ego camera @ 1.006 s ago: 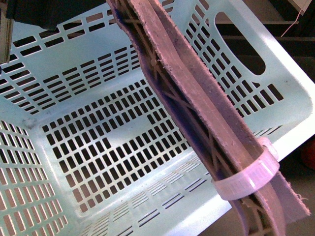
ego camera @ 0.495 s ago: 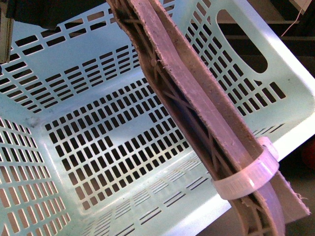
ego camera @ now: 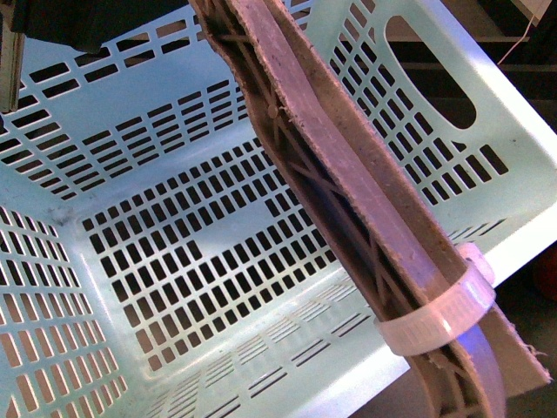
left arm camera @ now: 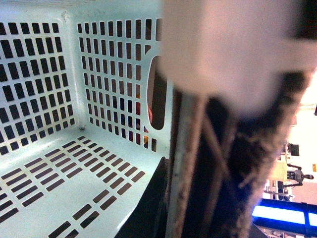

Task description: Pick apple with right arm and hold basket with left

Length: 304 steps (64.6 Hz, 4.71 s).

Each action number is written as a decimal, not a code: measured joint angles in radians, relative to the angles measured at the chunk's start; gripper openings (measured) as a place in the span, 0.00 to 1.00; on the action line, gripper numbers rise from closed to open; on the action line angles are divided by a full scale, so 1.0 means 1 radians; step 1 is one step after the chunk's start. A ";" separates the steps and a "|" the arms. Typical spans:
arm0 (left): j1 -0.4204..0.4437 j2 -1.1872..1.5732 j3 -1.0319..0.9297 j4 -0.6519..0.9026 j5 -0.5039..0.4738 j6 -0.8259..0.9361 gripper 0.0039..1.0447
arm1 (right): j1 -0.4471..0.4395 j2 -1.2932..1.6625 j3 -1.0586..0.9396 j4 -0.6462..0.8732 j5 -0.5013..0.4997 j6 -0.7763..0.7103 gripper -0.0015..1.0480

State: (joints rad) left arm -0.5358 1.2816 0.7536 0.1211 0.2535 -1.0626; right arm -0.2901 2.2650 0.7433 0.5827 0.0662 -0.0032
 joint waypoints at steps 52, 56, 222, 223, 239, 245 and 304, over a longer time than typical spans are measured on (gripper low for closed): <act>0.000 0.000 0.000 0.000 0.000 0.000 0.06 | -0.015 0.224 0.257 -0.044 0.023 0.061 0.91; 0.000 0.000 0.000 0.000 0.000 0.000 0.06 | -0.017 0.230 0.262 -0.044 0.021 0.060 0.91; 0.002 0.006 0.002 -0.004 -0.013 0.005 0.06 | 0.607 -1.422 -0.289 -0.380 0.231 0.209 0.86; 0.002 0.006 0.002 -0.004 -0.011 0.004 0.06 | 0.590 -1.447 -0.317 -0.328 0.212 0.175 0.83; 0.000 0.006 0.002 -0.004 -0.001 0.003 0.06 | 0.484 -1.590 -0.507 -0.153 0.120 0.033 0.47; 0.001 0.007 0.002 -0.004 -0.003 0.003 0.06 | 0.452 -1.632 -0.554 -0.153 0.089 0.023 0.30; 0.000 0.007 0.002 -0.004 -0.002 0.003 0.06 | 0.294 -1.969 -0.721 -0.297 -0.064 0.007 0.02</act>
State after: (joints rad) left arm -0.5354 1.2888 0.7551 0.1173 0.2512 -1.0592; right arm 0.0036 0.2958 0.0219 0.2859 0.0021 0.0040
